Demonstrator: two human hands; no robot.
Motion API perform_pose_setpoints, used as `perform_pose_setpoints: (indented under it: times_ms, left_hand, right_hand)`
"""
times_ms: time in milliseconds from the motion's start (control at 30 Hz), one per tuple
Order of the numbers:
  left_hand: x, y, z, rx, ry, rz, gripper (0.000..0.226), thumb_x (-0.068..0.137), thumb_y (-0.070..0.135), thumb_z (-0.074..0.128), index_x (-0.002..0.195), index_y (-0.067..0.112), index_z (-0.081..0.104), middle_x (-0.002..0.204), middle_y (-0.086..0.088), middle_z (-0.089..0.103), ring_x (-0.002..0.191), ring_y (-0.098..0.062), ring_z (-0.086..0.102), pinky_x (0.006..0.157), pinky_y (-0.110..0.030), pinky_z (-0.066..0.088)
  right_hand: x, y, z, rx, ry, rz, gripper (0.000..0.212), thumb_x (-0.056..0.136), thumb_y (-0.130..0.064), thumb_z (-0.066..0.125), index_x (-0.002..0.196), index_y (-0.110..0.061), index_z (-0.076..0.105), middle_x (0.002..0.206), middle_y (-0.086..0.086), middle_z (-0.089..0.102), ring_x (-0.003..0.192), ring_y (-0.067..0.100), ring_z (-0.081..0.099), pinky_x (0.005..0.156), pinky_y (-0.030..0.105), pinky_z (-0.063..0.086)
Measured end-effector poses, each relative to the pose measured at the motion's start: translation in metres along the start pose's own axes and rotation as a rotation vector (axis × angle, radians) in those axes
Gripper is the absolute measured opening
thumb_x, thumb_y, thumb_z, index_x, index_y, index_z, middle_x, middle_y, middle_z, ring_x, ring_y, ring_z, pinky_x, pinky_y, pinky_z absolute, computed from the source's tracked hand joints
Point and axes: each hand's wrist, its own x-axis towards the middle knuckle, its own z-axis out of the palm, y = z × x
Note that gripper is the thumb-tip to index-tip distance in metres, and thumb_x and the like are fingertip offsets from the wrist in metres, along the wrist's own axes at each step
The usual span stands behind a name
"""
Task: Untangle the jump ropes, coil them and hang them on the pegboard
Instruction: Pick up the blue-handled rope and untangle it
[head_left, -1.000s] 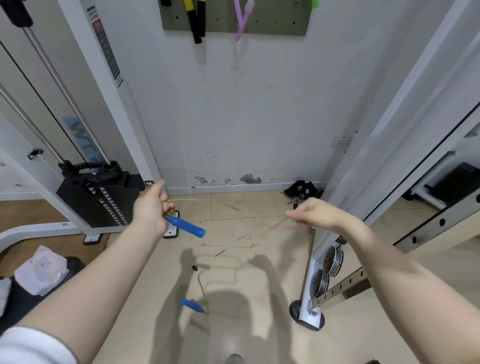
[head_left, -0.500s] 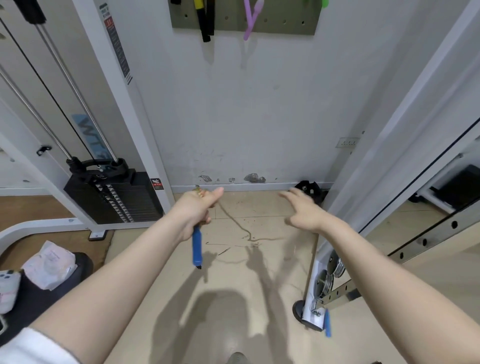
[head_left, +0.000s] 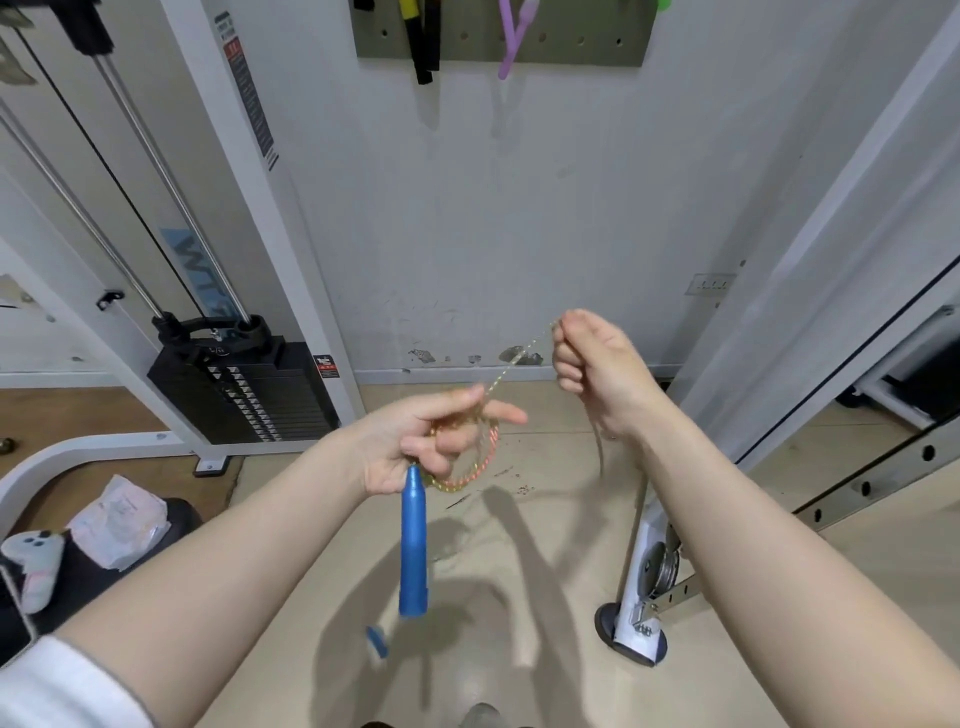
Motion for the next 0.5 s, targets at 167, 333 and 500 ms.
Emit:
perform_pose_setpoints:
  times_ms: [167,333,500]
  left_hand:
    - [0.007,0.001,0.020,0.038,-0.222,0.132,0.046,0.081,0.029,0.067,0.119,0.004,0.062,0.049,0.005,0.053,0.024,0.000,0.031,0.032,-0.009,0.036]
    - [0.010,0.027,-0.008,-0.187,0.503,0.524,0.031,0.096,0.019,0.044,0.126,0.014,0.038,0.084,-0.012,0.072,0.047,-0.012,0.063,0.056,-0.029,0.059]
    - [0.001,0.022,-0.052,0.261,0.832,0.415,0.049,0.101,0.024,0.036,0.147,0.016,0.019,0.110,-0.006,0.064,0.061,-0.013,0.070,0.055,-0.025,0.054]
  right_hand:
    - [0.000,0.031,0.016,-0.607,-0.095,0.011,0.030,0.096,-0.021,0.049,0.071,-0.006,0.055,0.057,0.003,0.044,0.045,0.008,0.035,0.043,0.022,0.027]
    - [-0.024,0.047,0.016,-0.732,-0.402,0.355,0.023,0.098,-0.024,0.046,0.083,-0.009,0.054,0.052,0.005,0.048,0.033,0.008,0.042,0.036,0.020,0.035]
    - [-0.038,0.002,0.035,-0.681,-0.760,0.310,0.015,0.094,-0.006,0.051,0.101,-0.017,0.059,0.049,-0.006,0.056,0.031,0.004,0.038,0.035,0.017,0.029]
